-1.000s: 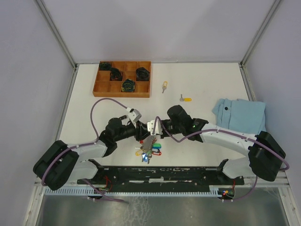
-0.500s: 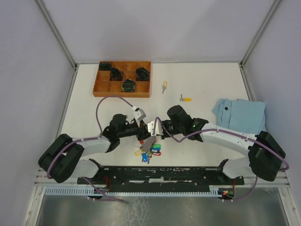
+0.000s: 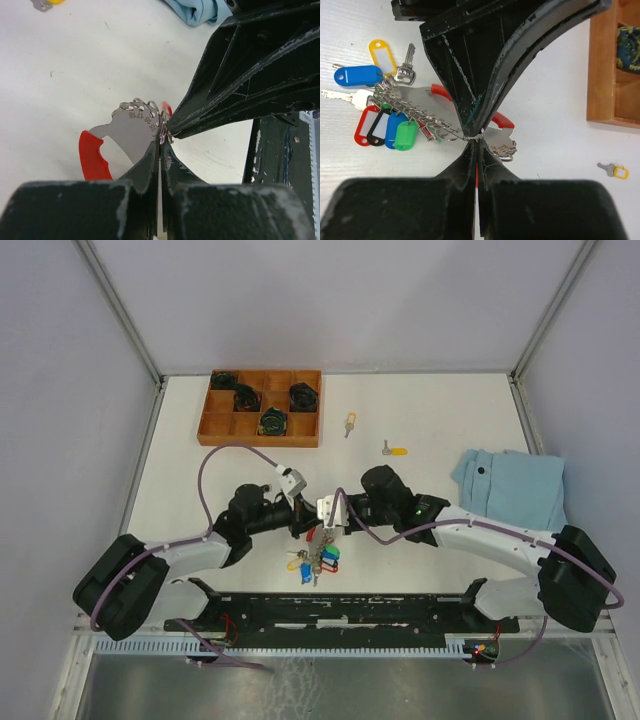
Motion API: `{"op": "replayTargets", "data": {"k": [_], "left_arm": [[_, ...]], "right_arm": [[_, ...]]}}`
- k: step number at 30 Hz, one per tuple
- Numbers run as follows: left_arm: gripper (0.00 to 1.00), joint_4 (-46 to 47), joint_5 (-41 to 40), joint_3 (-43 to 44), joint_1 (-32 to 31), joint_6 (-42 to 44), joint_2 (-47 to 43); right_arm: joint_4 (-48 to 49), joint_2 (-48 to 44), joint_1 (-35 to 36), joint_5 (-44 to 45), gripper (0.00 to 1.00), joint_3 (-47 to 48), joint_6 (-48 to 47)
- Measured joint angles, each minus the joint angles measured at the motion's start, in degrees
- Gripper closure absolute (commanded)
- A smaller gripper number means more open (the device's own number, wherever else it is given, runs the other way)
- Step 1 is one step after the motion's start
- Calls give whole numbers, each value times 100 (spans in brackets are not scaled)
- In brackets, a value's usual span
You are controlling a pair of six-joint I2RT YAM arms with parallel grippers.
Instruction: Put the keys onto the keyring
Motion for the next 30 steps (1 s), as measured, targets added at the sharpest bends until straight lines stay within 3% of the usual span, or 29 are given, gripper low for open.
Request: {"op": "replayTargets", "data": {"k": [12,22,30], "left_arm": [[97,638,-557,-538,-26,-380,-546],[97,1390,-1056,-743,-42,-765,-238],[68,1405,-1508,-704,-46,-787,-85]], "right_arm": [[1373,-282,55,101,99,-822,970],[1930,-9,125,319,99,-896,1373],[1775,-17,79,739,99,-892,1674]]}}
